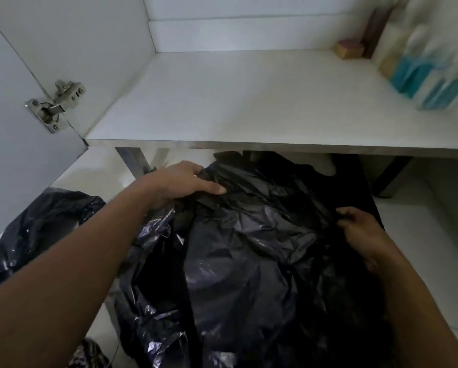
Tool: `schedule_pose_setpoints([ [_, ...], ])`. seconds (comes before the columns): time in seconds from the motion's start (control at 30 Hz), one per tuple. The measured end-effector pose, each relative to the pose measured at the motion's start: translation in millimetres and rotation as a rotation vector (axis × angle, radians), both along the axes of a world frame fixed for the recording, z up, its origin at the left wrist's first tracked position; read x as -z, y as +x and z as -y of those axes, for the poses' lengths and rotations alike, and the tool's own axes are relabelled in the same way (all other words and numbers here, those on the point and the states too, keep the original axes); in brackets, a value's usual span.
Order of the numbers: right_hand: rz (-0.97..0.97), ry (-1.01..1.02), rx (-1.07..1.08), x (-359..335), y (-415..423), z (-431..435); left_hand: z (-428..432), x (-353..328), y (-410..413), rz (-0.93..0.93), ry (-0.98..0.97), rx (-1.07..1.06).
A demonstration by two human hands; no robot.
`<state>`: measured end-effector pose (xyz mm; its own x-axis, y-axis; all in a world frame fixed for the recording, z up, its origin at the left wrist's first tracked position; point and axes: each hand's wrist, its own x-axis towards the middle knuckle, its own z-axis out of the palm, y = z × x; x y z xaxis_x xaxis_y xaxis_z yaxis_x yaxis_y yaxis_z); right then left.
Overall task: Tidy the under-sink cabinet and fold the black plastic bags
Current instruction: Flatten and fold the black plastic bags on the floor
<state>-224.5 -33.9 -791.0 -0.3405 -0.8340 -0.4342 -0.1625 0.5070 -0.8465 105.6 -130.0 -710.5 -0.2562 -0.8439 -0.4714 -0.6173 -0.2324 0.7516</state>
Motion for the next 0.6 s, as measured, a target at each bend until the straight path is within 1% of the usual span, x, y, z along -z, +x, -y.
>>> schedule_pose_setpoints([
  [0.03, -0.050, 0.016, 0.006, 2, -11, -3, 2, -4, -11, 0.040, 0.040, 0.055],
  [0.07, -0.056, 0.021, 0.042, 4, -21, -6, 4, -4, -22, 0.087, 0.046, 0.108],
  [0.13, 0.006, 0.009, 0.140, 2, -38, -14, 12, -1, -46, 0.227, -0.054, 0.216],
  [0.2, -0.017, -0.114, 0.211, 6, -54, -18, 23, 9, -71, 0.337, -0.257, 0.240],
  [0.27, -0.120, -0.249, 0.320, 13, -64, -22, 29, 27, -92, 0.476, -0.534, 0.152],
  [0.3, -0.184, -0.280, 0.369, 17, -68, -24, 27, 39, -100, 0.576, -0.668, 0.094],
  [0.33, -0.260, -0.287, 0.406, 23, -70, -27, 21, 54, -104, 0.659, -0.754, 0.048],
  [0.37, -0.326, -0.275, 0.417, 30, -71, -32, 11, 69, -107, 0.688, -0.809, 0.010],
  [0.4, -0.364, -0.255, 0.395, 38, -72, -36, 0, 84, -108, 0.663, -0.855, -0.032],
  [0.47, -0.365, -0.207, 0.300, 52, -72, -42, -28, 112, -109, 0.529, -0.931, -0.051],
  [0.5, -0.370, -0.183, 0.250, 58, -73, -42, -42, 126, -109, 0.474, -0.957, 0.017],
  [0.53, -0.393, -0.165, 0.193, 62, -74, -41, -55, 140, -109, 0.441, -0.961, 0.135],
  [0.57, -0.426, -0.142, 0.126, 63, -75, -38, -66, 152, -108, 0.430, -0.930, 0.269],
  [0.6, -0.443, -0.122, 0.072, 62, -75, -34, -75, 161, -108, 0.438, -0.859, 0.376],
])
